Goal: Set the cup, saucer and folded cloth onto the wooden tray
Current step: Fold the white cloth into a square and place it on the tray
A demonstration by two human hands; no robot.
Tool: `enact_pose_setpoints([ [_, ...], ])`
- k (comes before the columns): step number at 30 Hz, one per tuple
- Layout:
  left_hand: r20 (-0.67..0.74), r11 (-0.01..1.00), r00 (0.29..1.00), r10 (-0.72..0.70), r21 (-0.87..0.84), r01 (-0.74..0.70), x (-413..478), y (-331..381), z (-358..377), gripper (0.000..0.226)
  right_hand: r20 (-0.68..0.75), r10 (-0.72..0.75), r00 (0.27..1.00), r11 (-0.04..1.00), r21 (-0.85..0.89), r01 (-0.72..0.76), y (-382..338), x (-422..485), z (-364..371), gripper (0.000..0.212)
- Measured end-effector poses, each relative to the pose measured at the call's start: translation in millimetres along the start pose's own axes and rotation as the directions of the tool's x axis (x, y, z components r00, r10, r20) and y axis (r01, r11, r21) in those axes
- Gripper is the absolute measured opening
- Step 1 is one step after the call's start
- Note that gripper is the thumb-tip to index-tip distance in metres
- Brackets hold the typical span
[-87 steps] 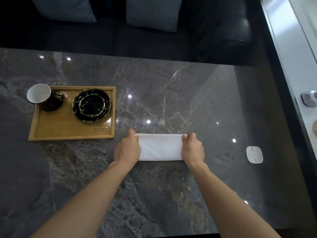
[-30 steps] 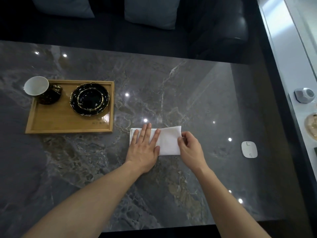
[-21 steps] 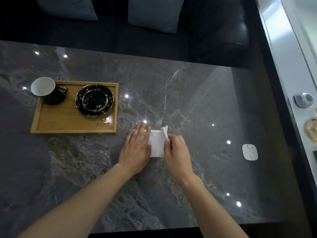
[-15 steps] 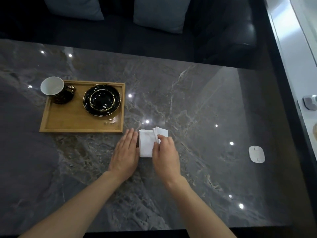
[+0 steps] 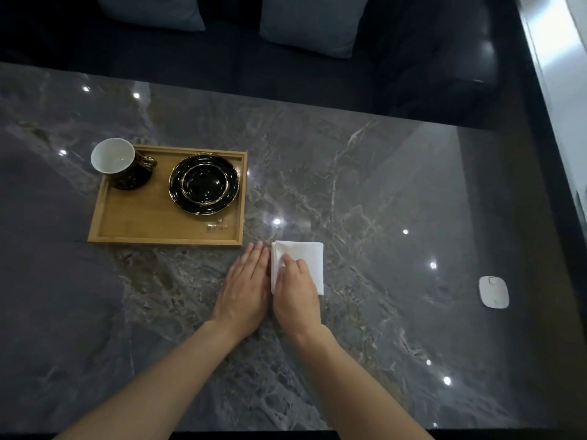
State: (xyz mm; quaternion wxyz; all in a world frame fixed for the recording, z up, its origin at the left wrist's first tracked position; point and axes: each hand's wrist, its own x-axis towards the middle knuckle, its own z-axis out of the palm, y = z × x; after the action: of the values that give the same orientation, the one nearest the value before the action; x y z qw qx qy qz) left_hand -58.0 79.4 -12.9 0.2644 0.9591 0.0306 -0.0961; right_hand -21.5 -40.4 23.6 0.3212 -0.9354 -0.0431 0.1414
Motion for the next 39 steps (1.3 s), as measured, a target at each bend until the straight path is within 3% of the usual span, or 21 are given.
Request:
enact_pose_setpoints([
  [2,-0.078,0.996,0.996,-0.032,-0.091,0.024,2.6,6.4,-2.7,0.06,-0.078,-0.062,0.995,0.998,-0.031,0.059,11.7,-1.9,-12.4,0.034],
  [5,-0.125,0.996,0.99,0.07,-0.043,-0.076,12.7,20.2,-2.3,0.063,-0.192,-0.144,0.971,0.974,-0.2,0.105,37.6,2.0,-25.6,0.043],
  [7,-0.067,0.99,0.989,0.131,0.06,-0.127,20.4,25.3,1.8,0.066,-0.096,-0.158,0.983,0.941,-0.317,0.121,51.7,7.2,-29.4,0.051],
  [11,0.06,0.962,0.992,0.11,0.246,-0.121,25.8,14.3,13.6,0.071,0.128,-0.176,0.976,0.864,-0.455,0.215,75.1,16.5,-24.4,0.061],
  [24,0.176,0.923,0.977,0.121,0.341,-0.176,29.4,8.6,10.1,0.074,0.213,-0.122,0.969,0.819,-0.531,0.219,78.4,21.0,-23.2,0.073],
  [27,0.2,0.926,0.974,0.105,0.338,-0.169,32.2,16.8,1.8,0.076,0.2,-0.077,0.977,0.851,-0.498,0.169,68.2,17.6,-33.3,0.071],
  [29,0.186,0.936,0.976,0.108,0.312,-0.163,34.5,20.9,-5.1,0.077,0.072,-0.011,0.997,0.887,-0.46,0.043,58.4,14.4,-39.7,0.068],
  [32,0.161,0.938,0.981,0.108,0.31,-0.154,37.4,23.5,-10.4,0.078,-0.083,0.11,0.991,0.93,-0.342,-0.132,46.0,15.1,-39.4,0.044],
  [36,0.149,0.959,0.985,0.091,0.254,-0.127,35.4,26.2,-9.3,0.078,-0.033,0.372,0.928,0.928,-0.026,-0.373,32.9,27.9,-36.9,0.023],
  [39,0.121,0.987,0.991,0.06,0.144,-0.077,35.3,28.8,-14.7,0.078,0.013,0.342,0.94,0.934,0.108,-0.341,30.3,31.3,-38.6,0.01],
])
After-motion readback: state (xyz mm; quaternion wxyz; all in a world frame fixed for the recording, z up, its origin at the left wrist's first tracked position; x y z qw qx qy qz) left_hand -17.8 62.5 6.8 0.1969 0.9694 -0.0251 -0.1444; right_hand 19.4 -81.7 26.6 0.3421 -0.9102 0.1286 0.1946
